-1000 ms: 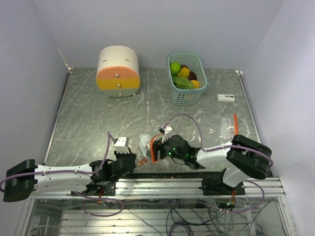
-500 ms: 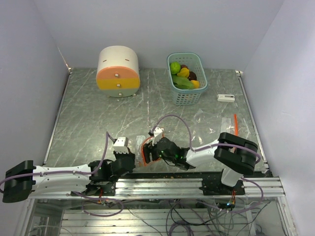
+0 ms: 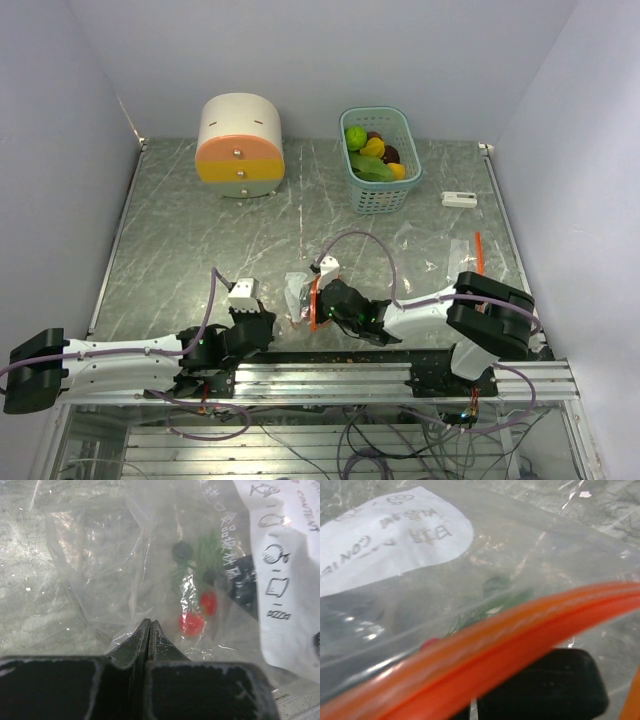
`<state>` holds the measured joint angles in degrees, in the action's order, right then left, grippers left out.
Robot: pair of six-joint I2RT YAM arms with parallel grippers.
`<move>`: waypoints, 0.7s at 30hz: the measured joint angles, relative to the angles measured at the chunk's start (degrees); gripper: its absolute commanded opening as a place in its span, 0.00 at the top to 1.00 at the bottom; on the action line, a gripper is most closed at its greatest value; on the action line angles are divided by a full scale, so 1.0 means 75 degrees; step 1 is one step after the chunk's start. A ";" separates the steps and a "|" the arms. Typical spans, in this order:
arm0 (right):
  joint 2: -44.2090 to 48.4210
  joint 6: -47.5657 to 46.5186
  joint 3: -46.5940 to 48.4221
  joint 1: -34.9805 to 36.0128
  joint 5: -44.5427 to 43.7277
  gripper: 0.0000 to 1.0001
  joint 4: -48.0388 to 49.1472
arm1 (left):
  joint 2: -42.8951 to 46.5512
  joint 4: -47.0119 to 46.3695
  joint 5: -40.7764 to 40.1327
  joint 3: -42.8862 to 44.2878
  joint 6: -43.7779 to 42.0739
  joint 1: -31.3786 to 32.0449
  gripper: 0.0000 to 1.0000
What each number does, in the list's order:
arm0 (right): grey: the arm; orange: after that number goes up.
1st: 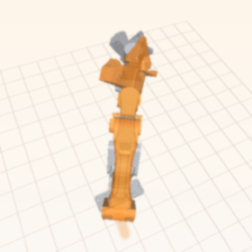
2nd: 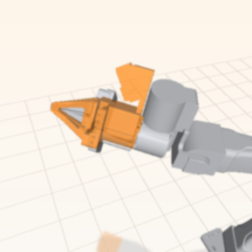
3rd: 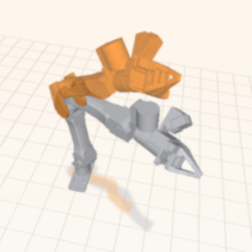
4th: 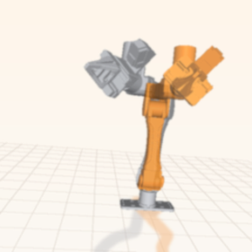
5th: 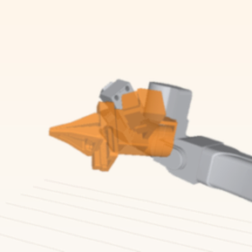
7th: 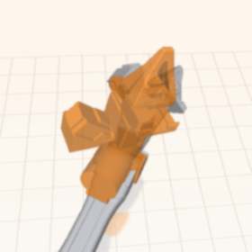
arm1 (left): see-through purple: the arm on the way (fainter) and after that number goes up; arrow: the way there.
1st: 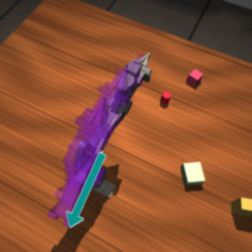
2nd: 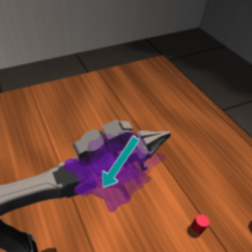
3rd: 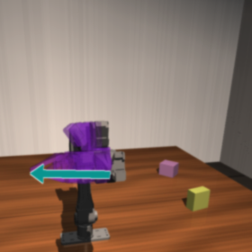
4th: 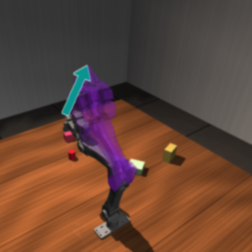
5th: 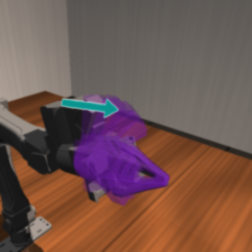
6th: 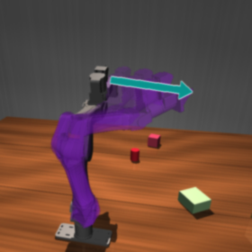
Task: Open the zip-top bag and remove the fake food
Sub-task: Pick up the fake fruit from the zipper food storage bag.
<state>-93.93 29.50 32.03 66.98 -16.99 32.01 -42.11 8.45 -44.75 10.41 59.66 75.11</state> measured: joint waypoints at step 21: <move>0.3765 -0.0117 -0.1040 -0.0283 -0.1224 1.00 -0.1422 | -0.0052 0.0003 -0.0003 0.0000 -0.0006 0.0000 0.93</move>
<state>-65.69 28.62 24.23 64.86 -26.17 21.34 -42.50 8.47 -44.77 10.41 59.61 75.11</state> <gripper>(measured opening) 0.006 0.074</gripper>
